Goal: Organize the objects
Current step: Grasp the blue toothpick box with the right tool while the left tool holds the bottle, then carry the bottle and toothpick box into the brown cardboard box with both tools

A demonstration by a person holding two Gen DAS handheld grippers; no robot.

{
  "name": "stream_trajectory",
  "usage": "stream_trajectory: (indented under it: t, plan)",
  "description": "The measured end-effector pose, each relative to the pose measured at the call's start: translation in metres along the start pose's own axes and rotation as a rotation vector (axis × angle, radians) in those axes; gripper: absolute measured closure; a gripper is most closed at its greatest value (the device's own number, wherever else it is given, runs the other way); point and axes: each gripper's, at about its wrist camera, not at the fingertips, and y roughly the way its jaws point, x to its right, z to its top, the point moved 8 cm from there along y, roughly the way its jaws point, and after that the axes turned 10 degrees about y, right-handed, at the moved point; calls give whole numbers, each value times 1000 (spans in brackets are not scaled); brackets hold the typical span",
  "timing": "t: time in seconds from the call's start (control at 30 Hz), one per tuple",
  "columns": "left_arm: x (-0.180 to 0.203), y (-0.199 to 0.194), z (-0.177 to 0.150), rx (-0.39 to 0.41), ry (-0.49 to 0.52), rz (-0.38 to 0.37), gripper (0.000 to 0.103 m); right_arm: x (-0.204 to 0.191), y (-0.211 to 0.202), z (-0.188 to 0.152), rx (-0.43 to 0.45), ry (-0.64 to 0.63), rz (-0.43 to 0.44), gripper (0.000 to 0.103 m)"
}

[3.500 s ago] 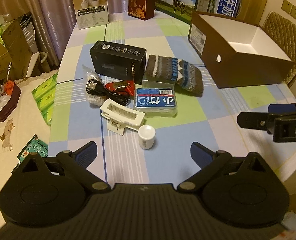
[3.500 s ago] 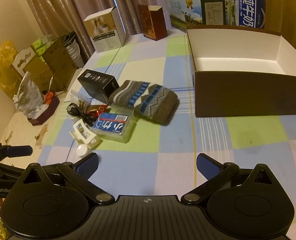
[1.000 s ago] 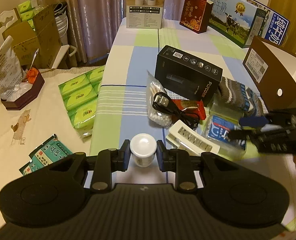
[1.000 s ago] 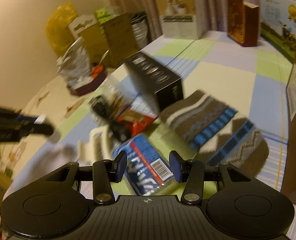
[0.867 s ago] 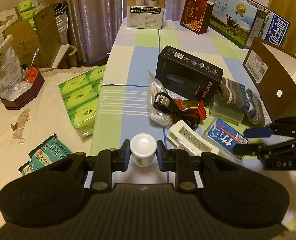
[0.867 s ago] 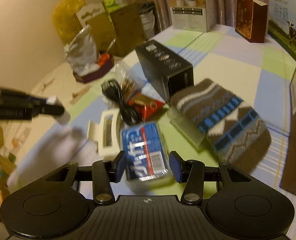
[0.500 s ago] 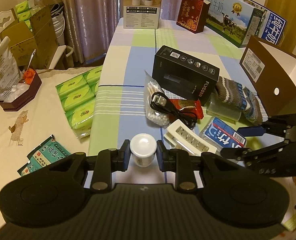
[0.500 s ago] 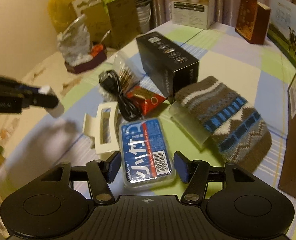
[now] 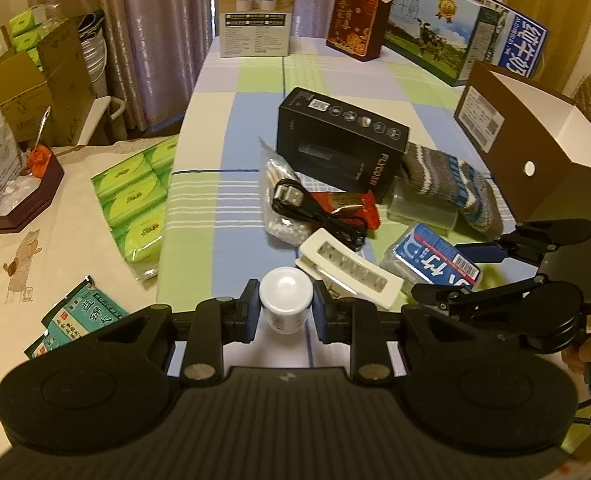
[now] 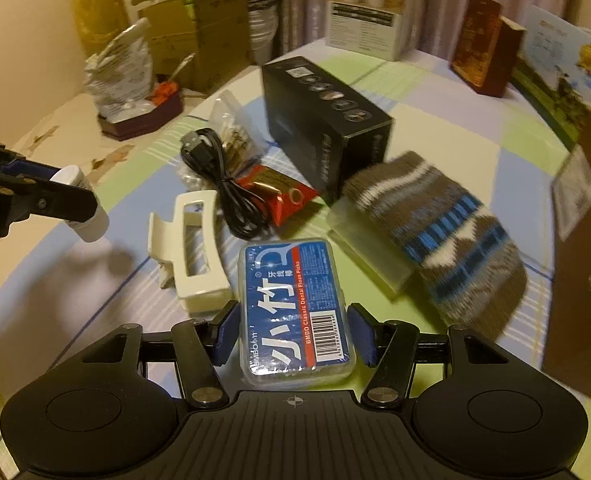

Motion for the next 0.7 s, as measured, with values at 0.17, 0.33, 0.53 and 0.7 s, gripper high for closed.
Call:
stream_trajectory:
  t: [0.17,0.33,0.53,0.7]
  plan:
    - [14,-6,4,18,38,-39,81,10,-29,-1,48,103,-13,48]
    - [36,-15,14,46,89,-87,81,22,-64,-4,102,192,-25,48]
    - [74,-26,32,82,143,-137,80,48,-110,-7,165,280,-36,48]
    - [113,-32,53,108,179,-163,80,79,-146,-5,215,324,-42,48]
